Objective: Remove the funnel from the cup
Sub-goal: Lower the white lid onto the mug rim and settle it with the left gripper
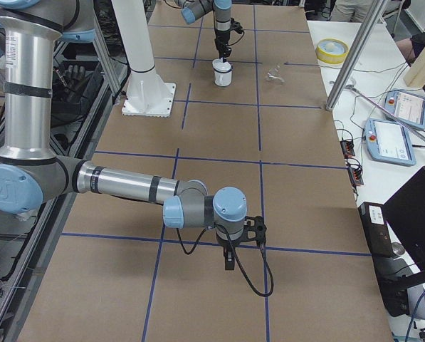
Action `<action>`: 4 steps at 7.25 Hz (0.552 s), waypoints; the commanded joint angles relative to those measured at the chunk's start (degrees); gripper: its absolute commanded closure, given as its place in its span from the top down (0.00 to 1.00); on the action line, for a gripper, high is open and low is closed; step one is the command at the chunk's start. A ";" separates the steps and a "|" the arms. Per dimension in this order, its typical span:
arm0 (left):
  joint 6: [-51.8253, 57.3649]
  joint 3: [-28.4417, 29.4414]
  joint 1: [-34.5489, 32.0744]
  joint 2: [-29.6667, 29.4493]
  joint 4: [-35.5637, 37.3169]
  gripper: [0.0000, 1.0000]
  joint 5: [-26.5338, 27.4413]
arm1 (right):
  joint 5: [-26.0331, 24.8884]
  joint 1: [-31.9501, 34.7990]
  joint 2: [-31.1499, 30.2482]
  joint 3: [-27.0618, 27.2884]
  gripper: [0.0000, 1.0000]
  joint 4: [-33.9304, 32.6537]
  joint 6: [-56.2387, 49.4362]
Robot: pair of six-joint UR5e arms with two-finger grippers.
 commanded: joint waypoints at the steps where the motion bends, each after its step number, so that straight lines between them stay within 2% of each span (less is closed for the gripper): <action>1: 0.00 -0.10 -0.45 -0.06 0.01 0.00 2.00 | 0.00 0.00 -0.03 0.00 1.00 0.00 0.00; 4: -0.09 -0.46 -0.54 -0.06 0.10 0.00 5.88 | 0.00 0.00 -0.03 0.00 1.00 0.00 0.00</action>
